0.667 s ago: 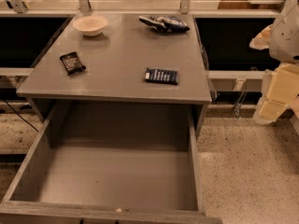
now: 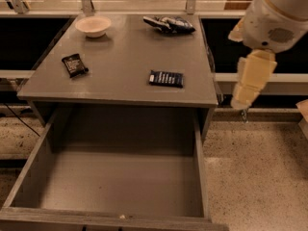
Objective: Place rxbar blueberry into top drawer
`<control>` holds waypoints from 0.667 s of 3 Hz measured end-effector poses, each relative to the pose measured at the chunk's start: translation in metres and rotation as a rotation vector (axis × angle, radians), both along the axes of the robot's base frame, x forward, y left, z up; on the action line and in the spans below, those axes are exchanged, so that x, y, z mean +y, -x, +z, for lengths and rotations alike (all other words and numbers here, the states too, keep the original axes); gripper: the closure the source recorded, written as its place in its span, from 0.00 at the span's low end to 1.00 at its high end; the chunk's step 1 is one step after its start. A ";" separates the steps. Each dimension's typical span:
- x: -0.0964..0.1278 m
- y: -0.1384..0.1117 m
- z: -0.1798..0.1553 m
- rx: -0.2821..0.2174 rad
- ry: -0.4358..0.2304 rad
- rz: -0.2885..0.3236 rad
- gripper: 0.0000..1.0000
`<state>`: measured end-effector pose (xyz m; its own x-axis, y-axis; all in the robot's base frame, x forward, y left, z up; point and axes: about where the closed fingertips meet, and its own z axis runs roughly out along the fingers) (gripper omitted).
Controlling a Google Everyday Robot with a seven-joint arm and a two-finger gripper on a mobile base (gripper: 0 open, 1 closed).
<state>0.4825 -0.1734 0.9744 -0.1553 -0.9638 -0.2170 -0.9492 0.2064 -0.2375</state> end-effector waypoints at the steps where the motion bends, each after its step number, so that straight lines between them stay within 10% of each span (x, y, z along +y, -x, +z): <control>1: 0.032 -0.030 -0.004 0.007 -0.015 0.048 0.00; 2: 0.032 -0.030 -0.004 0.007 -0.015 0.048 0.00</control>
Offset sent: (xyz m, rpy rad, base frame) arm 0.0235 0.0243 -0.0046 0.0092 0.0138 0.0375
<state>0.5125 -0.1415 0.9700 -0.1100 -0.9669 -0.2304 -0.9597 0.1636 -0.2285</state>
